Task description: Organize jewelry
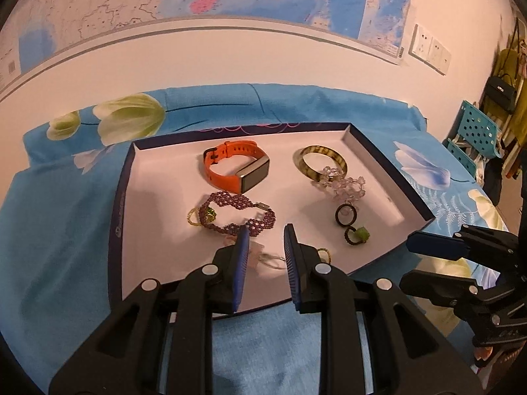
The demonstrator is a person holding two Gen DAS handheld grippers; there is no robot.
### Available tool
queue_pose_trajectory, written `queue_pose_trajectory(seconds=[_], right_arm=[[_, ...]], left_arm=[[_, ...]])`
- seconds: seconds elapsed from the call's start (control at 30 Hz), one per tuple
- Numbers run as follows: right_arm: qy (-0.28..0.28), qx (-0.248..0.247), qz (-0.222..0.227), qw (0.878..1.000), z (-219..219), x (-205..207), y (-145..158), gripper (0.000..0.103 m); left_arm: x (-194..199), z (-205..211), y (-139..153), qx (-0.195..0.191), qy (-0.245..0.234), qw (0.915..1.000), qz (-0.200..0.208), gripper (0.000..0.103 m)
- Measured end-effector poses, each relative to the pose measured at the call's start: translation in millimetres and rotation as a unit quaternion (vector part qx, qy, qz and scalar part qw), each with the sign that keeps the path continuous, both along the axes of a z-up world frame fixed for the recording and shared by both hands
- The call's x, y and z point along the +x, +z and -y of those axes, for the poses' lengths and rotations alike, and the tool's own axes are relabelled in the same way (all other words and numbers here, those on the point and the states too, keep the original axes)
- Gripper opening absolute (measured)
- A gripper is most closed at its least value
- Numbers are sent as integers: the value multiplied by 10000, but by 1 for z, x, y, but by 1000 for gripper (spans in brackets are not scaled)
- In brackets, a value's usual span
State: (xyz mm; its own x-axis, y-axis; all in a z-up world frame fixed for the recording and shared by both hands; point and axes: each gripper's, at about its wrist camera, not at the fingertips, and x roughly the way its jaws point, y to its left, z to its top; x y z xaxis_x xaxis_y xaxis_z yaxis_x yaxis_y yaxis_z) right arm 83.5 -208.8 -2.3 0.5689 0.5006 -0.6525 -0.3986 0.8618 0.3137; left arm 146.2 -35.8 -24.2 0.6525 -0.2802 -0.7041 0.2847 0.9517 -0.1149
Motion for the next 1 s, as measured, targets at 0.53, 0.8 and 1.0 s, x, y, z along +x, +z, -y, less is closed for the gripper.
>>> queue_pose_trajectory(seconds=[0.53, 0.8, 1.0], right_arm=[[-363, -246, 561, 9975, -2, -15, 16, 65], [-767, -455, 1362, 9867, -3, -50, 40, 91], [-956, -555, 1757, 9782, -7, -77, 53, 96]], left_arm=[[-55, -11, 26, -38, 389, 9968, 696, 73], [-103, -27, 48, -208, 835, 9880, 1282, 98], [-132, -37, 57, -317, 1032, 9841, 1407, 98]])
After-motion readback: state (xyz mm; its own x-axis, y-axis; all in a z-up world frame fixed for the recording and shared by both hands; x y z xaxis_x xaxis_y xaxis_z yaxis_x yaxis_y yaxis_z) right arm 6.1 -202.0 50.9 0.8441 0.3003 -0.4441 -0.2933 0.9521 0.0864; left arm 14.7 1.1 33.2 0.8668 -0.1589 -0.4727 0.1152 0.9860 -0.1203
